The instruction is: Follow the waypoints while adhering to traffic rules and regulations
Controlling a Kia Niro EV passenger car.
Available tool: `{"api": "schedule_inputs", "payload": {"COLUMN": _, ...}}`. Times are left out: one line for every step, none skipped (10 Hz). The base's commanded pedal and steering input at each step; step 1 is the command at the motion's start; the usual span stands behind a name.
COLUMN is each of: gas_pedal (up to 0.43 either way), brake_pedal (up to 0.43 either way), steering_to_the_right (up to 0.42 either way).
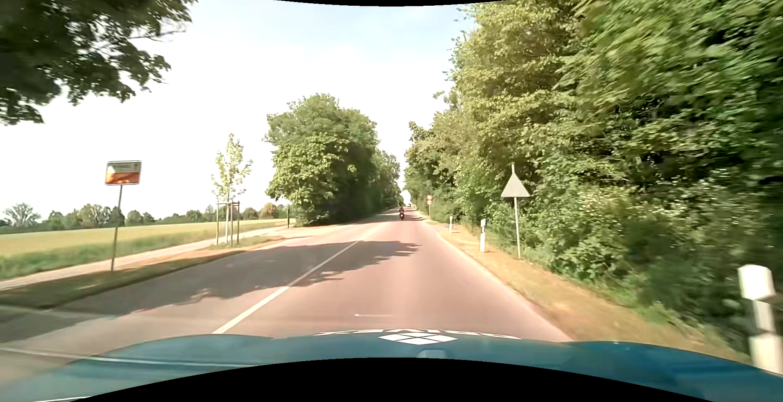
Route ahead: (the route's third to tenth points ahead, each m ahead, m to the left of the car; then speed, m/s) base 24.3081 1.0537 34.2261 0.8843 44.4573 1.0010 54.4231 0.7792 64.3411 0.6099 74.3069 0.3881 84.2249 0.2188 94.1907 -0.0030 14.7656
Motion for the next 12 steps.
{"api": "schedule_inputs", "payload": {"gas_pedal": 1.0, "brake_pedal": 0.0, "steering_to_the_right": -0.002}}
{"api": "schedule_inputs", "payload": {"gas_pedal": 1.0, "brake_pedal": 0.0, "steering_to_the_right": -0.002}}
{"api": "schedule_inputs", "payload": {"gas_pedal": 1.0, "brake_pedal": 0.0, "steering_to_the_right": -0.002}}
{"api": "schedule_inputs", "payload": {"gas_pedal": 1.0, "brake_pedal": 0.0, "steering_to_the_right": -0.002}}
{"api": "schedule_inputs", "payload": {"gas_pedal": 0.85, "brake_pedal": 0.0, "steering_to_the_right": -0.002}}
{"api": "schedule_inputs", "payload": {"gas_pedal": 0.701, "brake_pedal": 0.0, "steering_to_the_right": -0.001}}
{"api": "schedule_inputs", "payload": {"gas_pedal": 0.398, "brake_pedal": 0.0, "steering_to_the_right": -0.001}}
{"api": "schedule_inputs", "payload": {"gas_pedal": 0.358, "brake_pedal": 0.0, "steering_to_the_right": -0.001}}
{"api": "schedule_inputs", "payload": {"gas_pedal": 0.268, "brake_pedal": 0.0, "steering_to_the_right": 0.001}}
{"api": "schedule_inputs", "payload": {"gas_pedal": 0.268, "brake_pedal": 0.0, "steering_to_the_right": 0.002}}
{"api": "schedule_inputs", "payload": {"gas_pedal": 0.248, "brake_pedal": 0.0, "steering_to_the_right": 0.001}}
{"api": "schedule_inputs", "payload": {"gas_pedal": 0.189, "brake_pedal": 0.0, "steering_to_the_right": 0.0}}
